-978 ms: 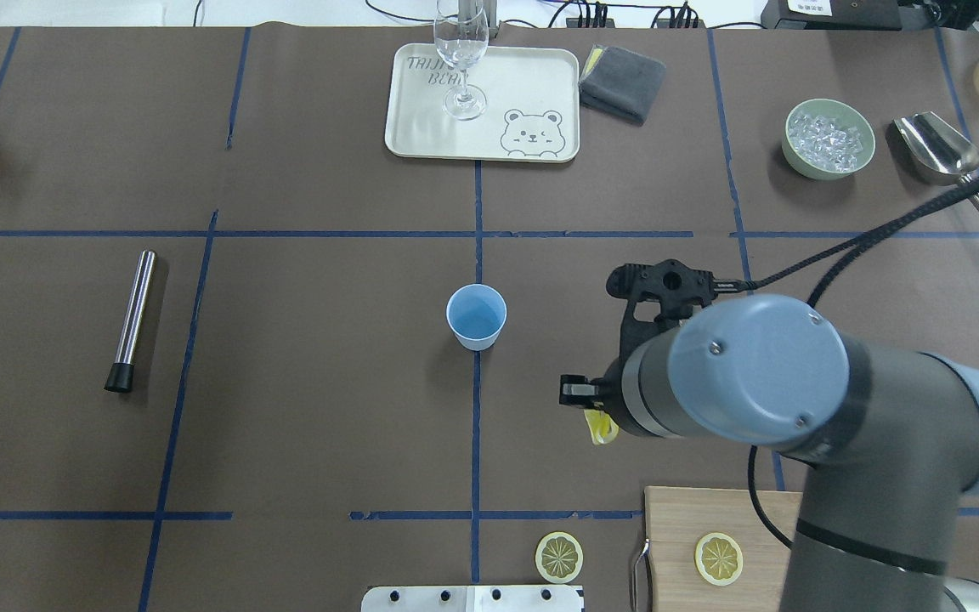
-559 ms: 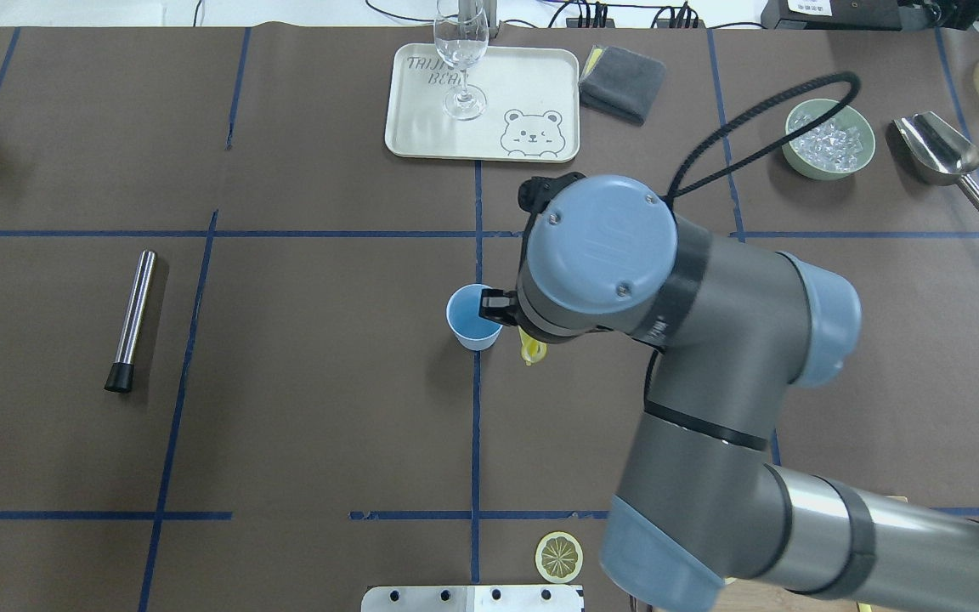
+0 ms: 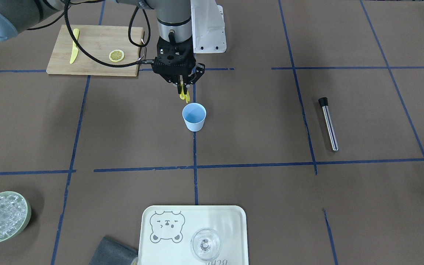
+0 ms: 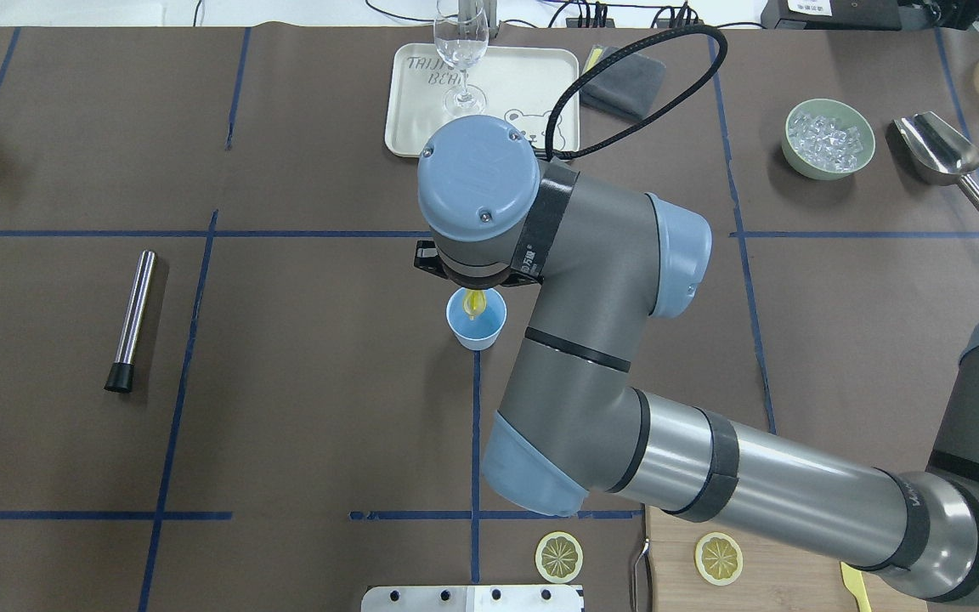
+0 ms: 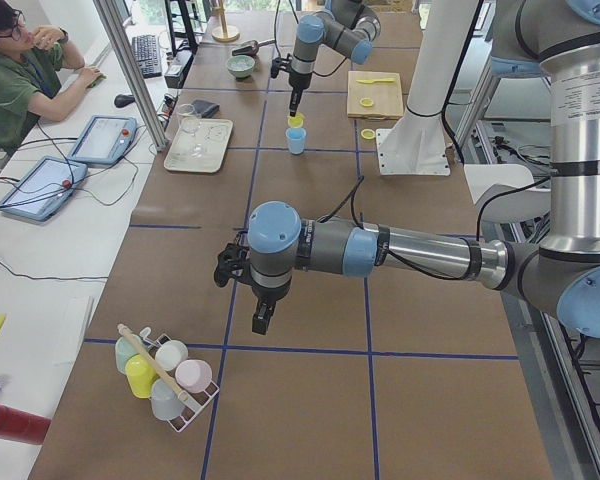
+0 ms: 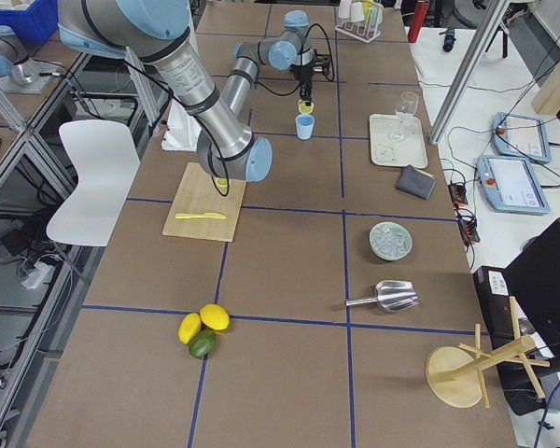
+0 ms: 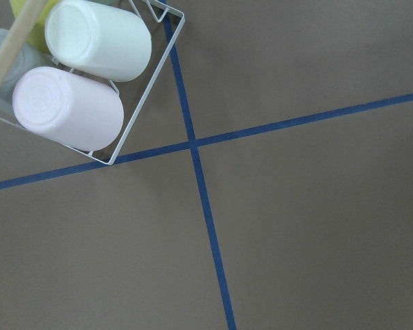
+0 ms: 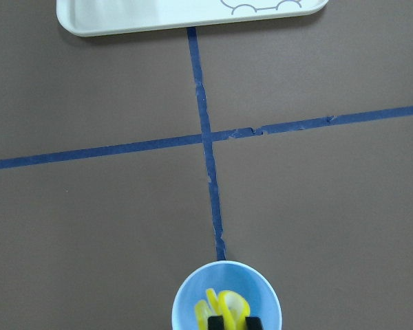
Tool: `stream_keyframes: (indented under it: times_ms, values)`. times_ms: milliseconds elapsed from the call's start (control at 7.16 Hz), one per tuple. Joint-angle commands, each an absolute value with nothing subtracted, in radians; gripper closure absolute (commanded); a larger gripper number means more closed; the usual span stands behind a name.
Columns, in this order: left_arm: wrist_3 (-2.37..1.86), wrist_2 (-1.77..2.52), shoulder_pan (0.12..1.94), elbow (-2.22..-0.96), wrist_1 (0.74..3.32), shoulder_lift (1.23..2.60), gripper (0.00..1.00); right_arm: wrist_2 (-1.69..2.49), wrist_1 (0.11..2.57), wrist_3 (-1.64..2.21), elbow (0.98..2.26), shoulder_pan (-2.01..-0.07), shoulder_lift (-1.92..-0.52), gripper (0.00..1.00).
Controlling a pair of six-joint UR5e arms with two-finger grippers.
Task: Squeeze lemon into cup
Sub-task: 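Squeeze and release the lemon slice into the blue cup with the right gripper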
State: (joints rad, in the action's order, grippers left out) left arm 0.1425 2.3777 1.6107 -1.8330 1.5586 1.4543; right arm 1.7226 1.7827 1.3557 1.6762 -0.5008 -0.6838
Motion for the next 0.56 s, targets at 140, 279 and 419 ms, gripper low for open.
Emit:
stream_keyframes:
  times_ms: [140,279,419]
  values:
    - [0.143,2.378,1.611,-1.83,1.559,1.453,0.0,1.724,1.767,1.348,1.64,-0.499,-0.684,0.46]
    - [0.143,2.378,1.611,-1.832,1.559,1.453,0.0,1.723,1.767,1.341,1.64,-0.494,-0.684,0.0]
    - [0.143,2.378,1.611,-1.83,1.559,1.454,0.0,1.723,1.767,1.341,1.641,-0.494,-0.683,0.0]
